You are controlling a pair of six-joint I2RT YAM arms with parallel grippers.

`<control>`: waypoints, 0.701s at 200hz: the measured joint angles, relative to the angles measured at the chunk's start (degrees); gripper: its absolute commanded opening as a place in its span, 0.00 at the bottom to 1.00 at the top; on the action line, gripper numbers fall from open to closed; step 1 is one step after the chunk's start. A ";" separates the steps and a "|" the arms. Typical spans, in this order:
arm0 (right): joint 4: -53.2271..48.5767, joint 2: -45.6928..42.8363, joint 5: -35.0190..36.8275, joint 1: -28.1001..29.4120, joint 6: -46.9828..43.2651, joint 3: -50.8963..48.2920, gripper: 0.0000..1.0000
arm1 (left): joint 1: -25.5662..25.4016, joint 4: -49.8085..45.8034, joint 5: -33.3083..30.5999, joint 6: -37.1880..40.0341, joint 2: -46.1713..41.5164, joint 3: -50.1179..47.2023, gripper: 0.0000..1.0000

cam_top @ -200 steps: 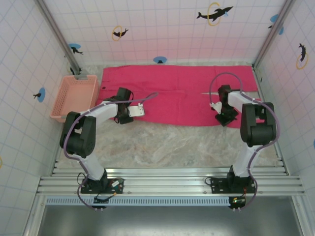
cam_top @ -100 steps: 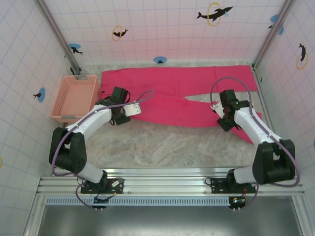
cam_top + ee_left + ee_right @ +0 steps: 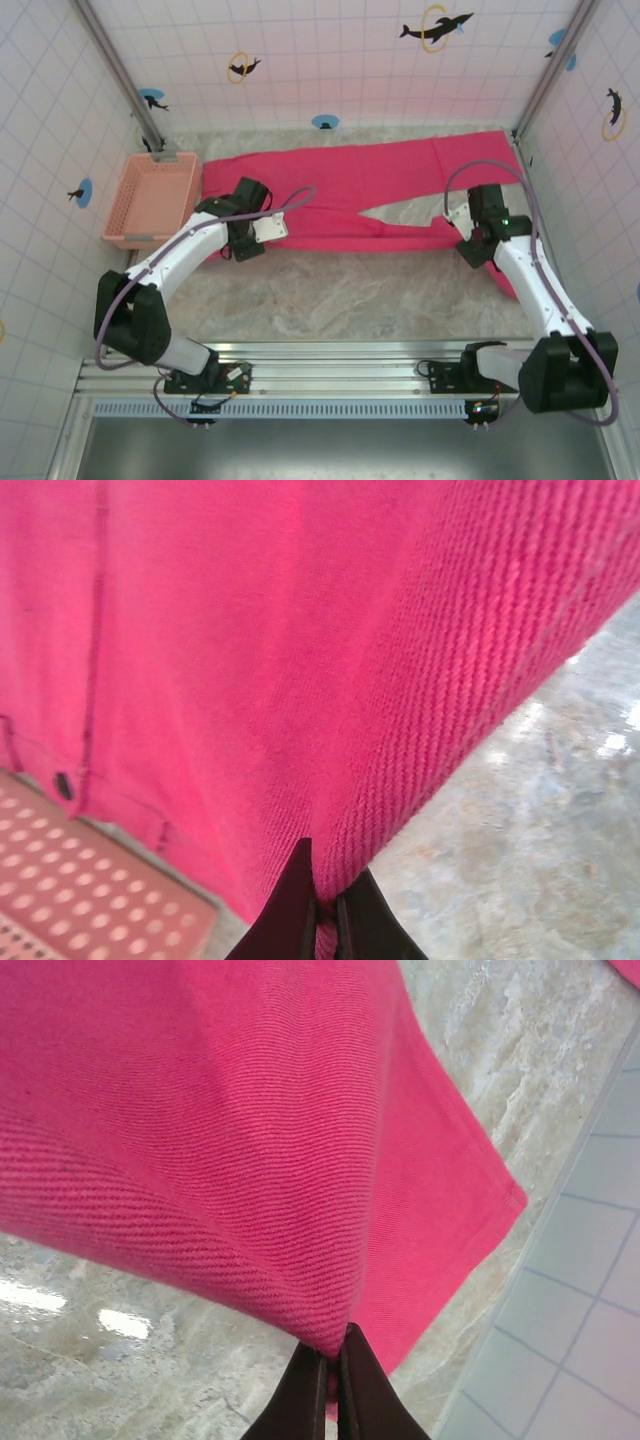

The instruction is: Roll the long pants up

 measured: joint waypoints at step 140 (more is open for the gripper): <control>-5.33 51.87 2.19 -0.96 -4.81 63.41 0.00 | 11.34 -5.75 5.35 9.38 33.35 50.23 0.00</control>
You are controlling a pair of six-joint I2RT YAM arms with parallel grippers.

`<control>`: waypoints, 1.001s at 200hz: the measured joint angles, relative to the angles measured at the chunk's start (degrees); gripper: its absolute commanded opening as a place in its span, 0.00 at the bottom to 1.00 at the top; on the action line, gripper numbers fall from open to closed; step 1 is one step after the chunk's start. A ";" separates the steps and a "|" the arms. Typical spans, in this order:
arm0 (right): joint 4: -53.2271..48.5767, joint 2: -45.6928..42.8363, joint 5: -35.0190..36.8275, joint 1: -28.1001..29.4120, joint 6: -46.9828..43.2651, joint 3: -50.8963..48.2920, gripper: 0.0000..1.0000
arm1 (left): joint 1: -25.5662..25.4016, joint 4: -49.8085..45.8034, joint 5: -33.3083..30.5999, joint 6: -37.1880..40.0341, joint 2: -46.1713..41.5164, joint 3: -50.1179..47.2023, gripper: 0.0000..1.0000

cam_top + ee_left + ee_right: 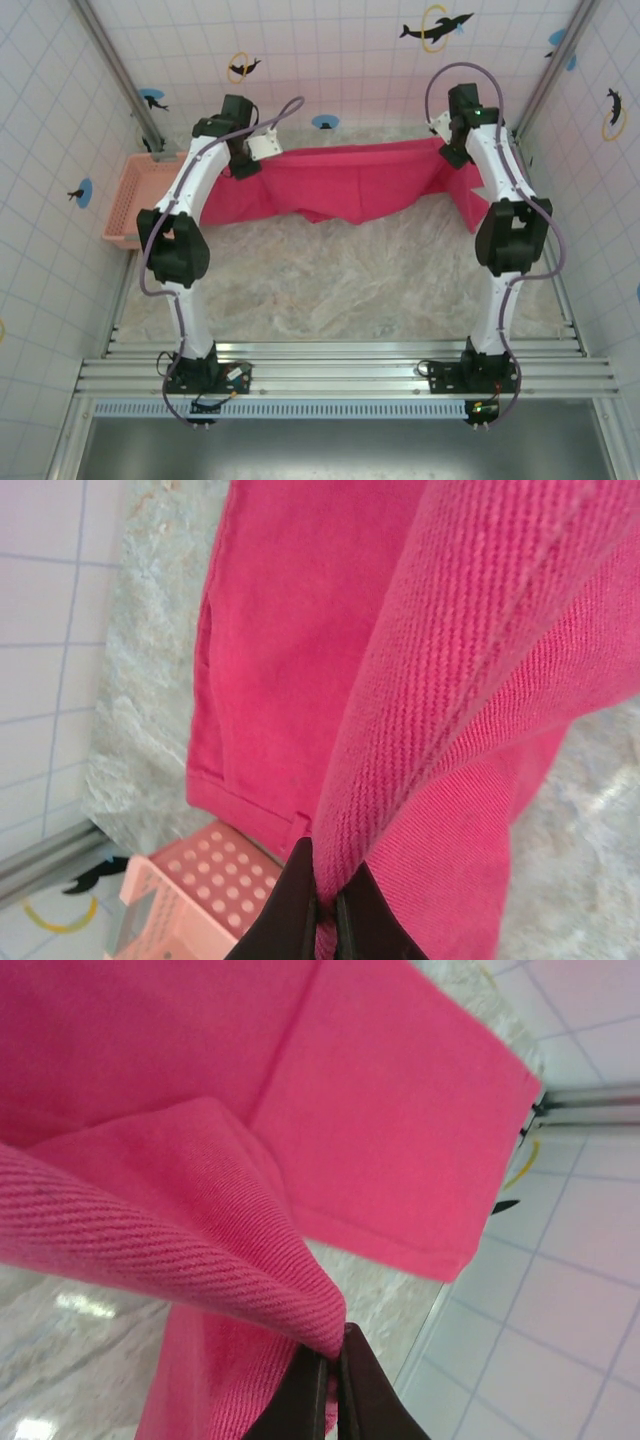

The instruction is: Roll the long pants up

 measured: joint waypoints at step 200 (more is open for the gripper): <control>4.57 29.40 13.42 3.54 0.68 29.81 0.25 | 4.79 17.42 3.32 0.59 29.92 21.18 0.43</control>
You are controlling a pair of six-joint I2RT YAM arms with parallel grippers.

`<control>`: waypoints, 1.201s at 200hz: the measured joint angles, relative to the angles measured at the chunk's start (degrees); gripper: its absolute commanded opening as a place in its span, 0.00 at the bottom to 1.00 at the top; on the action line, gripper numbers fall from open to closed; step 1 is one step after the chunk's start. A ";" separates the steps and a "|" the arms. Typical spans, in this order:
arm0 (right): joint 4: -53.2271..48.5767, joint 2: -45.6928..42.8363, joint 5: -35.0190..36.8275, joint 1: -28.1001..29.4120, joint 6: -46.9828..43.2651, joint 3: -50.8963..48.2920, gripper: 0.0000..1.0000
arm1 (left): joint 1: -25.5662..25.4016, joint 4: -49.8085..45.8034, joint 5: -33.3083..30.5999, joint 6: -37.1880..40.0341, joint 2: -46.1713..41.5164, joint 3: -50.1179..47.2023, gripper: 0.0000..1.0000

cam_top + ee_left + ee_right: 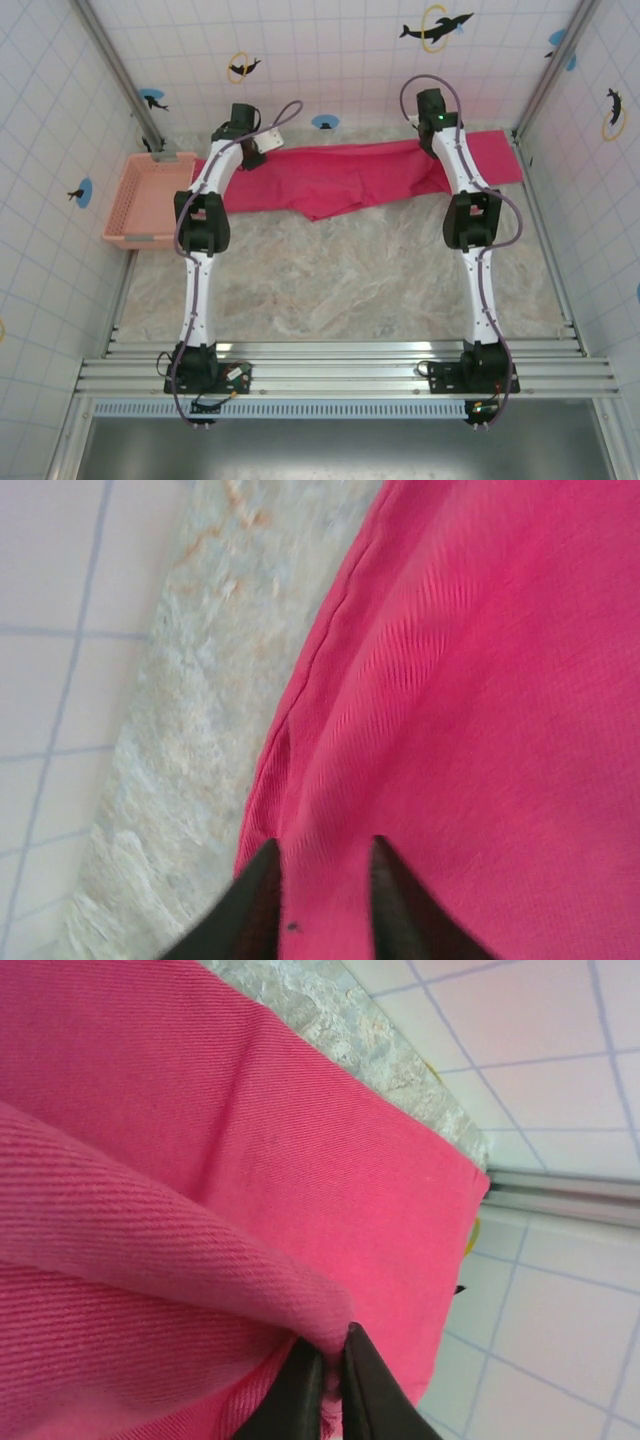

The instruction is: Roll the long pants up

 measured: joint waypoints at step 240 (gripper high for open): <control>-12.57 -23.85 -16.63 -7.50 16.72 -24.79 0.67 | 3.91 6.99 1.11 -22.03 -8.37 -13.25 0.97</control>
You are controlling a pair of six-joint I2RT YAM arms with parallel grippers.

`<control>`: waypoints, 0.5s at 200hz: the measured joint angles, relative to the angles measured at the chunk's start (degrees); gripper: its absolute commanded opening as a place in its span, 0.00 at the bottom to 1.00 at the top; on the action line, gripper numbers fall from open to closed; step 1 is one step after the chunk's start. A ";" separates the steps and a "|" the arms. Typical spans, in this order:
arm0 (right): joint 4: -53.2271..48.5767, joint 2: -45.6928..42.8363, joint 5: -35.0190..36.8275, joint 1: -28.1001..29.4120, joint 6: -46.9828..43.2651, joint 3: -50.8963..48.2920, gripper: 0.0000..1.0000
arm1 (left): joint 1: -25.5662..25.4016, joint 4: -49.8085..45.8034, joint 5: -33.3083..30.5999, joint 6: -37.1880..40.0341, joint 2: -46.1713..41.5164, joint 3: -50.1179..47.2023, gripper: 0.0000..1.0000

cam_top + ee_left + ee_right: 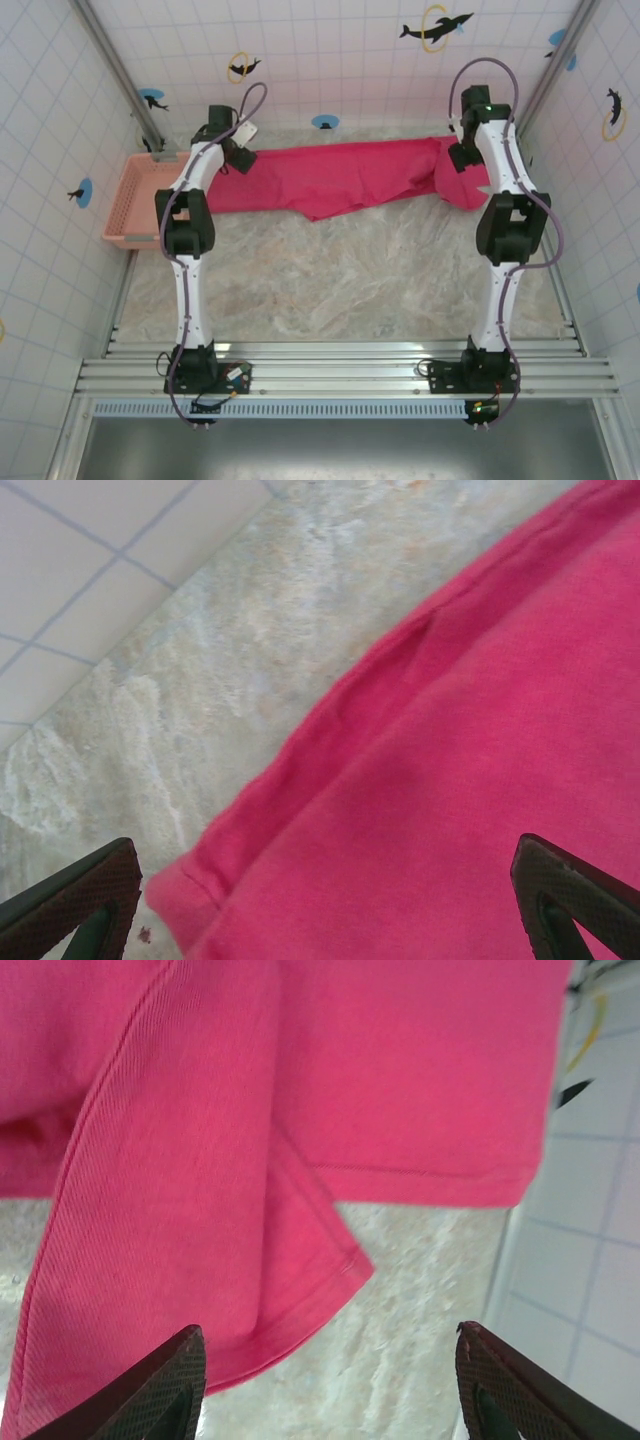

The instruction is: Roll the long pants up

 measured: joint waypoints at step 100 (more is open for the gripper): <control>2.58 -2.05 -10.71 7.93 -1.55 -18.51 0.66 | -1.99 -0.44 -0.22 -0.42 -0.26 -2.36 0.97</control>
